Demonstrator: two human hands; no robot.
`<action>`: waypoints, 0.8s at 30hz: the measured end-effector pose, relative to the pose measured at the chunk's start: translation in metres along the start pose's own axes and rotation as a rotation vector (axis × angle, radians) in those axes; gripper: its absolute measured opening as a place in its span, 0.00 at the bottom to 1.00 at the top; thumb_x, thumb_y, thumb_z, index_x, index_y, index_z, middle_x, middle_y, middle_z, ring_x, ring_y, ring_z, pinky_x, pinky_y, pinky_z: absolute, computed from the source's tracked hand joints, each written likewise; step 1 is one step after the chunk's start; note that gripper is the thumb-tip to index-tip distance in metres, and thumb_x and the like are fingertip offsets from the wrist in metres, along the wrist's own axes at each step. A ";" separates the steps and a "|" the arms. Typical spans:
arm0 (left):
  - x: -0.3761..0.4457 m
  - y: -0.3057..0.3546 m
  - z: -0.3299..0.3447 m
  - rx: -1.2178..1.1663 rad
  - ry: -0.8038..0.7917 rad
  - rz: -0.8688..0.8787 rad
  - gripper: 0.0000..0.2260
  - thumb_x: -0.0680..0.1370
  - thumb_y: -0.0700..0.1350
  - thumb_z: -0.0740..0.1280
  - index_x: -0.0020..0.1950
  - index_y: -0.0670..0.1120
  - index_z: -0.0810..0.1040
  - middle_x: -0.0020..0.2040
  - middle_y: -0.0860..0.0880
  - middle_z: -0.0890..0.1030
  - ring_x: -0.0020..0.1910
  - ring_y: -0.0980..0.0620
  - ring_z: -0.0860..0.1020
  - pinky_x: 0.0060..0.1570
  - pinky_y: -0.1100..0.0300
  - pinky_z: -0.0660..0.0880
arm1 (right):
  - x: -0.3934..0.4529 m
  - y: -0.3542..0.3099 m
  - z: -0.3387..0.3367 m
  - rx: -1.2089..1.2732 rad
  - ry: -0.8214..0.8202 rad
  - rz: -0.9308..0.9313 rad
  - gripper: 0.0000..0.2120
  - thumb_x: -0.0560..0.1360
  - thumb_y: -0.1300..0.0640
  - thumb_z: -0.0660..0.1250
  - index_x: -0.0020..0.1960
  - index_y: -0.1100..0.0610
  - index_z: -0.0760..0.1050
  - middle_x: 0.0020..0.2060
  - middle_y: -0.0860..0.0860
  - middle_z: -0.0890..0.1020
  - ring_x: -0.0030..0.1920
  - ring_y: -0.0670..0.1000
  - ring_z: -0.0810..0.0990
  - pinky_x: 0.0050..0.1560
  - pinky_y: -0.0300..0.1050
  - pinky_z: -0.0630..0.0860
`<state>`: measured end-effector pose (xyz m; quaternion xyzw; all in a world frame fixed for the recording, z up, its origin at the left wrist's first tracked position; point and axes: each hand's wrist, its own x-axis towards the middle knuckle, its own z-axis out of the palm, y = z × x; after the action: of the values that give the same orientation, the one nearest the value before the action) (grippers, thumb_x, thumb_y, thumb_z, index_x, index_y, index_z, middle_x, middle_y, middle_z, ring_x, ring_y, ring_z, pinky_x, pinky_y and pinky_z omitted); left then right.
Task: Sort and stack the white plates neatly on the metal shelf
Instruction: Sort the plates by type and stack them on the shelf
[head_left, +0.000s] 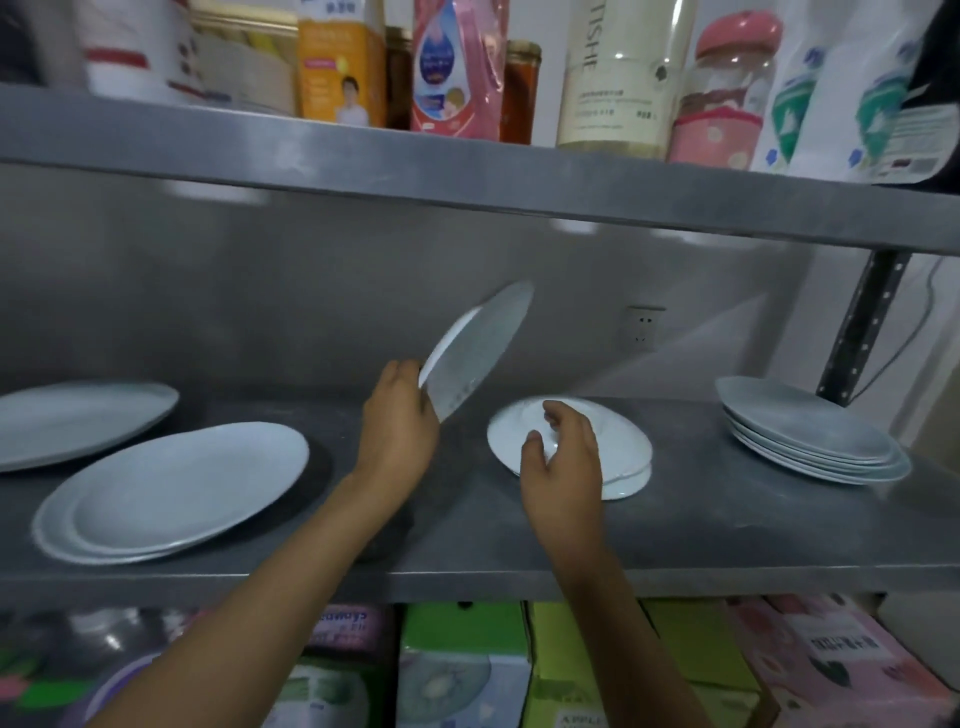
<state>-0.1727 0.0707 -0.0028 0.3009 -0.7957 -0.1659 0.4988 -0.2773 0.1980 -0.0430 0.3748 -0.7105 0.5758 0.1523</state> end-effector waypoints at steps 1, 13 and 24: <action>0.001 -0.003 -0.008 -0.051 0.017 -0.064 0.06 0.78 0.35 0.59 0.51 0.37 0.75 0.49 0.40 0.76 0.47 0.41 0.75 0.42 0.59 0.64 | 0.001 -0.007 0.008 0.049 -0.026 0.034 0.16 0.78 0.60 0.62 0.65 0.55 0.71 0.55 0.45 0.75 0.57 0.45 0.73 0.59 0.39 0.69; -0.011 -0.021 -0.118 -0.742 0.074 -0.514 0.12 0.78 0.35 0.58 0.51 0.49 0.77 0.48 0.53 0.81 0.49 0.50 0.79 0.44 0.44 0.81 | -0.001 -0.066 0.090 0.431 -0.285 0.420 0.16 0.77 0.49 0.63 0.57 0.60 0.74 0.32 0.52 0.78 0.30 0.52 0.76 0.32 0.47 0.75; -0.027 -0.077 -0.197 -0.734 0.159 -0.591 0.09 0.80 0.42 0.63 0.57 0.40 0.77 0.52 0.43 0.82 0.49 0.47 0.81 0.37 0.52 0.82 | -0.022 -0.137 0.154 0.761 -0.454 0.499 0.08 0.77 0.67 0.60 0.46 0.61 0.77 0.28 0.54 0.73 0.23 0.46 0.67 0.21 0.37 0.65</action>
<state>0.0363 0.0361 0.0235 0.3300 -0.5243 -0.5472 0.5628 -0.1319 0.0543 -0.0060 0.3382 -0.5335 0.7166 -0.2956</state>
